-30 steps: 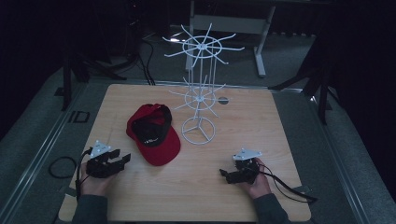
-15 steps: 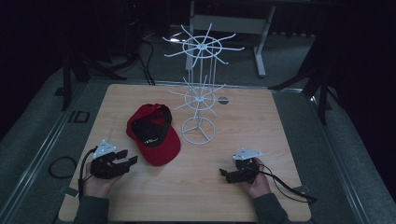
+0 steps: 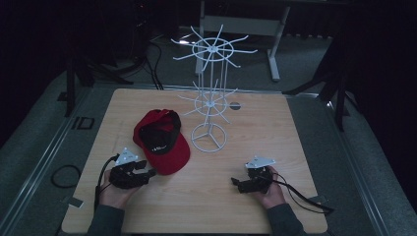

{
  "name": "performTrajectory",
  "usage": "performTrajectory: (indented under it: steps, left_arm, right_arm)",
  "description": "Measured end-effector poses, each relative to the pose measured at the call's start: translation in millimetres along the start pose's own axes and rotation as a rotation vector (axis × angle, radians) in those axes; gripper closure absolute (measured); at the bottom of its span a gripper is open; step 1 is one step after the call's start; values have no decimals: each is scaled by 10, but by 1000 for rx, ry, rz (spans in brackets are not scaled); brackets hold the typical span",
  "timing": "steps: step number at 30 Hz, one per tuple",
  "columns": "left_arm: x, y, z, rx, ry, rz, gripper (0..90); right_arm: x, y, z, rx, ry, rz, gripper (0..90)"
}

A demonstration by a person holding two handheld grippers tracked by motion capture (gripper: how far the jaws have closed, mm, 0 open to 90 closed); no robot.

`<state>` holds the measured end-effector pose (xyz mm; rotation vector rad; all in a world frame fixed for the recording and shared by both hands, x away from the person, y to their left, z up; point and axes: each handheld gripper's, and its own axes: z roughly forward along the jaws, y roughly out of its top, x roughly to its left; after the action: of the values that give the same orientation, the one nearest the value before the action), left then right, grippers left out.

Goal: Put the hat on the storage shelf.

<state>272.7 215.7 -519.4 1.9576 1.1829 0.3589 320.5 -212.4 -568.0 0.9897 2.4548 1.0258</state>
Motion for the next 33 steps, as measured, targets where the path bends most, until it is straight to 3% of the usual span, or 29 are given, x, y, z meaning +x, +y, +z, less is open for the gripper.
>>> performTrajectory:
  steps: [3,10,17,20,27,33]
  left_arm:
    - [-20,4,63,14,-16,-3,463]
    - [-23,34,154,40,5,6,501]
    - [124,122,140,58,86,-26,561]
    - [198,156,195,78,65,-49,544]
    - [218,175,432,118,11,-74,520]
    - [287,241,530,97,11,-111,508]
  right_arm:
    - [0,0,0,0,0,0,120]
    - [-1,1,0,0,1,-1,120]
    - [-1,1,0,2,3,0,120]
    - [-2,1,1,1,3,-2,120]
    - [-3,1,0,1,3,-2,120]
    - [-3,1,0,1,3,-2,120]
